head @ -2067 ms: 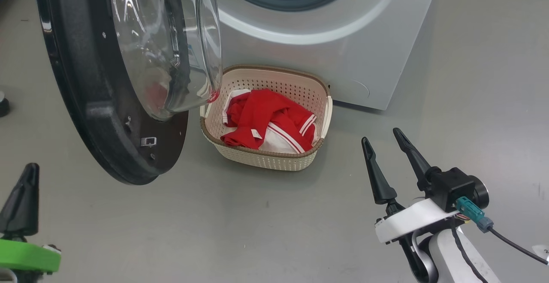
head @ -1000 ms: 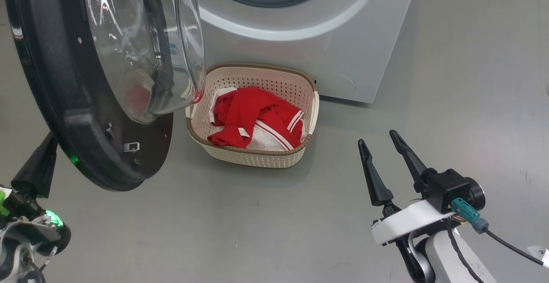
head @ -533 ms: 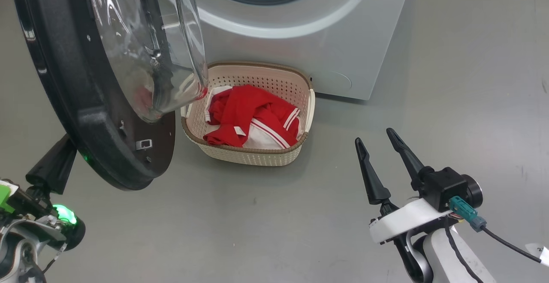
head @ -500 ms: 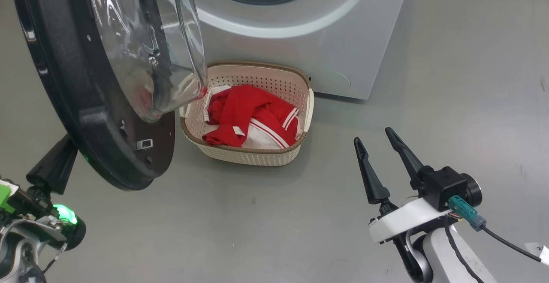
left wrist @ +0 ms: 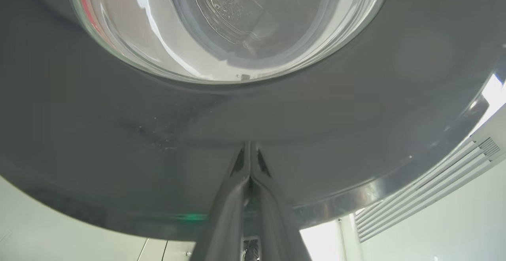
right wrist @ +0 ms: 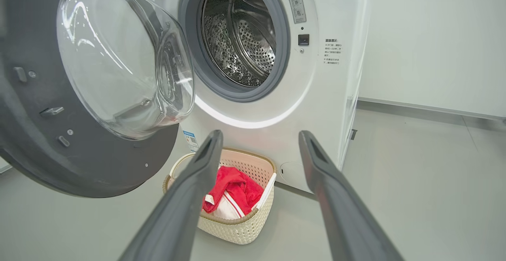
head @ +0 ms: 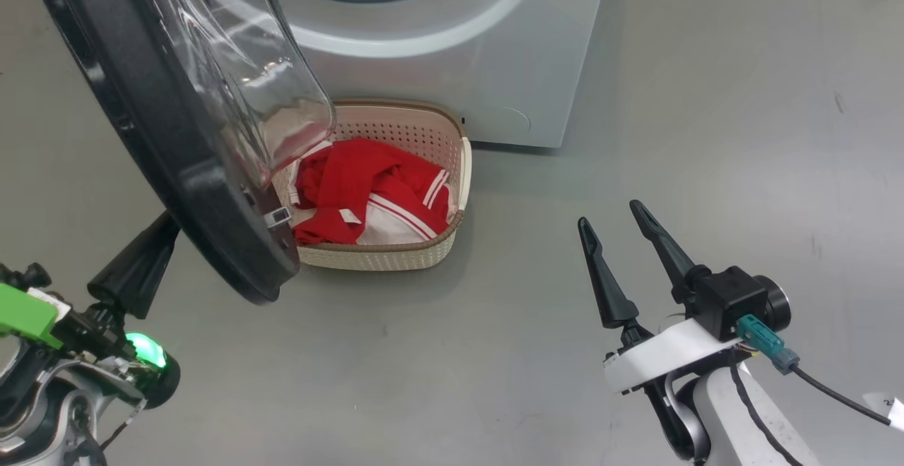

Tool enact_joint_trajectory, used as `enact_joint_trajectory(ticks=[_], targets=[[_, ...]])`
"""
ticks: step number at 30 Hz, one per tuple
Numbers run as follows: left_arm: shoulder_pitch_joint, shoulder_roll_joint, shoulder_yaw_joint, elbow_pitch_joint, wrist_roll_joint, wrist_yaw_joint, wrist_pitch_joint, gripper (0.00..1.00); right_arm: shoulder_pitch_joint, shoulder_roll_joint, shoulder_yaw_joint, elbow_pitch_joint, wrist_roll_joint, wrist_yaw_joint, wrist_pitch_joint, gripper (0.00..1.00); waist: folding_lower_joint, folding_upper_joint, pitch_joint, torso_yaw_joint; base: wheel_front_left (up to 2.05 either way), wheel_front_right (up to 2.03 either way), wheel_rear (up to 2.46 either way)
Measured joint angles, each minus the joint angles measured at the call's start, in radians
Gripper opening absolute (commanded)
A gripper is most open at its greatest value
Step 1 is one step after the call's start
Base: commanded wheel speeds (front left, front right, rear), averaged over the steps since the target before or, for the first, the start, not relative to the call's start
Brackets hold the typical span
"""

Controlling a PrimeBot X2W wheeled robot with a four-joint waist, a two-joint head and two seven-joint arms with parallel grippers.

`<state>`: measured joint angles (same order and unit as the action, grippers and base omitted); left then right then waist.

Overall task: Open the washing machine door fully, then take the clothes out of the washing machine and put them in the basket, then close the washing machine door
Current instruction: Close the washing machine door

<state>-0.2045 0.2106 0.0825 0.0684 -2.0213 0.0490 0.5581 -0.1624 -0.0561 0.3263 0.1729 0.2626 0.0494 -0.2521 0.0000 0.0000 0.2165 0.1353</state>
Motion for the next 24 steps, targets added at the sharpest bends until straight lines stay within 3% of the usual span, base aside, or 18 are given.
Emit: enact_joint_trajectory(ticks=[24], targets=[[-0.061,-0.038,0.008,-0.018,0.000,0.026,-0.066,0.00,-0.020,0.000,0.034,-0.061,0.054,-0.044,0.000,1.00,0.0001,0.0000,0.091,-0.268,0.00,0.00,0.00]])
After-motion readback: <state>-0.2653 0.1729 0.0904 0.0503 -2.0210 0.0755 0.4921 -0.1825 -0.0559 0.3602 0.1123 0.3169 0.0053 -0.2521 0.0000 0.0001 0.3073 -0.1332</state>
